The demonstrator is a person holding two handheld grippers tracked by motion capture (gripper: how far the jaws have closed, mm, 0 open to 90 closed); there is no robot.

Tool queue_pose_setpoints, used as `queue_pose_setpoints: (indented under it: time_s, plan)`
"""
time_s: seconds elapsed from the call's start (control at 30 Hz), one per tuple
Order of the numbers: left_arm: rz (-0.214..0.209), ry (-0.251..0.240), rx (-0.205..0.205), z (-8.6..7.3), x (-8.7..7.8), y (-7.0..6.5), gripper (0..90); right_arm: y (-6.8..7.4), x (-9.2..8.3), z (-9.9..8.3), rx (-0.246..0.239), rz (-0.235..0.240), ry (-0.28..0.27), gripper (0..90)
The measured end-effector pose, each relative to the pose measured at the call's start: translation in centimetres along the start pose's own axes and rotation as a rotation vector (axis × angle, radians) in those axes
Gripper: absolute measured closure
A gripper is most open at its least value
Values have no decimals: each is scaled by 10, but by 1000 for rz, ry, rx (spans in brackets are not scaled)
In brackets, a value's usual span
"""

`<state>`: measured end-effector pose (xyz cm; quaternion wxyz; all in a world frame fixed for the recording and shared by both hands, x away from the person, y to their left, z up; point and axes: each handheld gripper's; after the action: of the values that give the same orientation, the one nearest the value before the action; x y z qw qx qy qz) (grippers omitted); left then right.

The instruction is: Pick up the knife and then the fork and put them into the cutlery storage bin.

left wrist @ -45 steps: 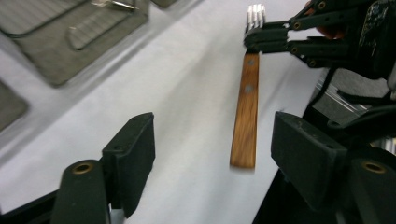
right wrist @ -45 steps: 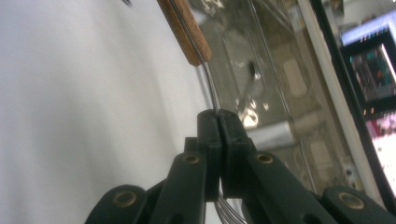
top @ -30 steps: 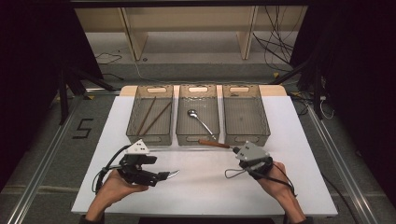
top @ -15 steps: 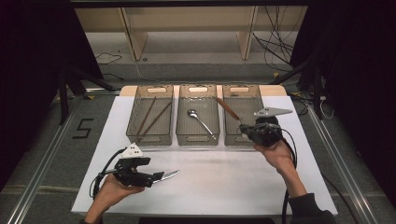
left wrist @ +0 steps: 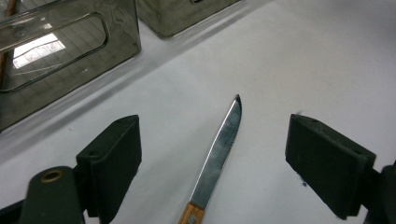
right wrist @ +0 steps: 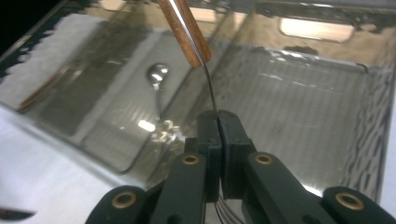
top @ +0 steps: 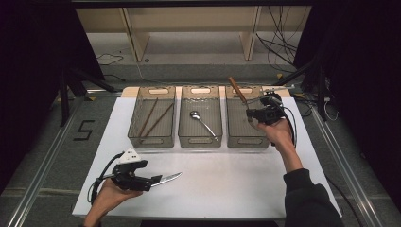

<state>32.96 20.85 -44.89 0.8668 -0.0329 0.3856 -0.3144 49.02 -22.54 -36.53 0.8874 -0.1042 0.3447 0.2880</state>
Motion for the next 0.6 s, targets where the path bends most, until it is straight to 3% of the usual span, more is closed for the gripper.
queue_pose_setpoints:
  time_s: [0.3,0.6]
  plan:
    - [-3,-18,-9,-3,-4,4,171,-16,20,-1,78,-45,65,889]
    - [3,-9,-11,-5,-4,5,171,-19,28,-5,97,-56,119,889]
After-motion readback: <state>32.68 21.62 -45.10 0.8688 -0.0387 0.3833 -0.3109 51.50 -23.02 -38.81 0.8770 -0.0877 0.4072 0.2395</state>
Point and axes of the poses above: each handheld gripper's, and its own axes: x roughly forward along the jaws, z roughly out of its top, y roughly to its left, and after that the axes turned 14 degrees about -x, right-handed
